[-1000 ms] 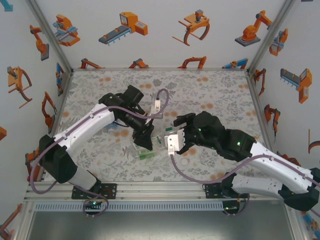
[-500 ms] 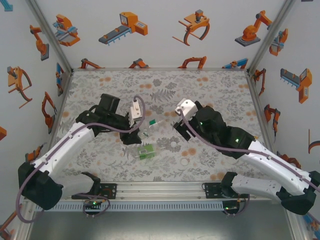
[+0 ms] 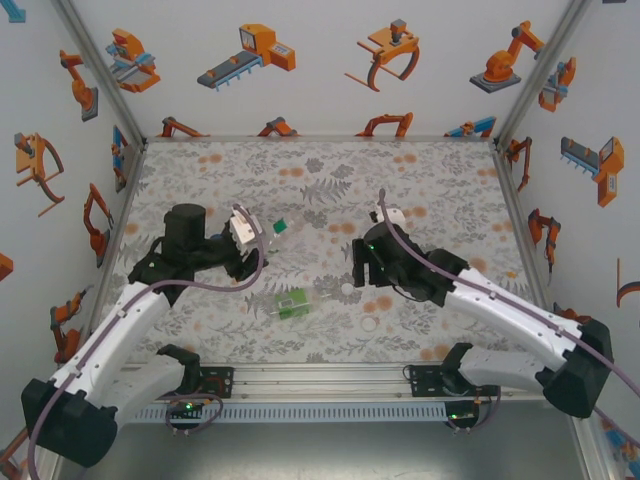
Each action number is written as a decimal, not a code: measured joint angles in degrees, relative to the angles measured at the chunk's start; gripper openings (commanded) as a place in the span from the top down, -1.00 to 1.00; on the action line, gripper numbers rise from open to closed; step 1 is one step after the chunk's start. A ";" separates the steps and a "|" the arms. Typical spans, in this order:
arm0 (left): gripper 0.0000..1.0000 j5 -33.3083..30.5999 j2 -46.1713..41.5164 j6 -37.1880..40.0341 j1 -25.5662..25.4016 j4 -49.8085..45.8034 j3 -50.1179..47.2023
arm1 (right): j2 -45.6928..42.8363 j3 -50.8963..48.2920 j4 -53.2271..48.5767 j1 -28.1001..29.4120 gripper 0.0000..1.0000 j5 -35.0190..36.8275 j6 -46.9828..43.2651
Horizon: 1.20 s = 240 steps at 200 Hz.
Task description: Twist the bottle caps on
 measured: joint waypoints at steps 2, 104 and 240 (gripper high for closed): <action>0.34 -0.20 -0.13 -0.11 0.00 0.13 -0.11 | 0.31 0.00 -0.09 -0.02 -0.26 -0.15 0.33; 0.28 -7.45 -5.16 -0.96 -0.48 2.36 -2.23 | 12.85 -5.62 -2.34 -0.11 -0.13 -9.86 11.65; 0.27 -9.49 -4.90 -0.92 -1.64 2.29 -2.23 | 16.85 -10.60 0.98 2.16 0.06 -11.54 15.80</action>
